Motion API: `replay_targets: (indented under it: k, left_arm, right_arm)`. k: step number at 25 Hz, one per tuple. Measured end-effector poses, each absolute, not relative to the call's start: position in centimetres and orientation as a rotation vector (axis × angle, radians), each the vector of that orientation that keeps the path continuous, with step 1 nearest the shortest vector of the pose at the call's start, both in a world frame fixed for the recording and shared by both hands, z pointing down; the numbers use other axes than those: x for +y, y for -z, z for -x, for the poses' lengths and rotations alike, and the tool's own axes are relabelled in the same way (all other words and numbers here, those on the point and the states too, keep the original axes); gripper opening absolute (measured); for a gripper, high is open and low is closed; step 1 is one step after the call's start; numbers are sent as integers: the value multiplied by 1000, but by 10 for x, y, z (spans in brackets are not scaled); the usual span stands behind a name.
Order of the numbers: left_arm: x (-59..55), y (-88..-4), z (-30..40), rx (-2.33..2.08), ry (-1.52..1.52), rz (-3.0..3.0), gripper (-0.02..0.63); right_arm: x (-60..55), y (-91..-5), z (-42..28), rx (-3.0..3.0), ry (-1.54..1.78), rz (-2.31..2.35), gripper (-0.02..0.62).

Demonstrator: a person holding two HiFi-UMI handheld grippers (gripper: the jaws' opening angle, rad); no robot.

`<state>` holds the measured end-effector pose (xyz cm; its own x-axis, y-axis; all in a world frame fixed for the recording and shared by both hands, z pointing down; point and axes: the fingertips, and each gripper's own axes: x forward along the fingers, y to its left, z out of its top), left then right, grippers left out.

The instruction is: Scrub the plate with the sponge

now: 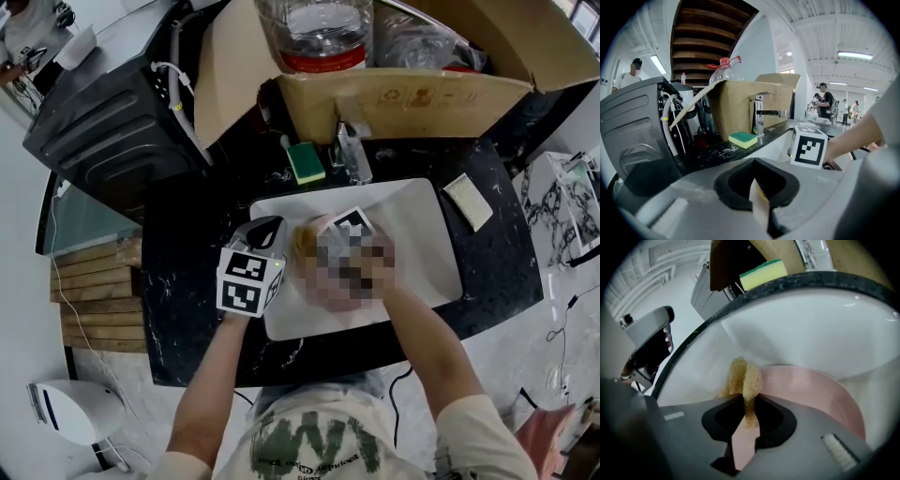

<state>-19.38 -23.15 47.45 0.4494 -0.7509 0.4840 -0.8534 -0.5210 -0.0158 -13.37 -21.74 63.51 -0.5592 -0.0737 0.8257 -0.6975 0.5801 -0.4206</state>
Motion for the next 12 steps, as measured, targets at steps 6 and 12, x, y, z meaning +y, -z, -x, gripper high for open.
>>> replay_targets:
  k: [6,12]
  left_arm:
    - [-232,-477,194,-1388,-659,-2467,5]
    - [-232,-479,195,-1385,-665,-2461,5]
  right_arm:
    - [-227,-640,128,-1988,-1043,-700,63]
    - [-238,-643,118,-1962,-1063,-814,63]
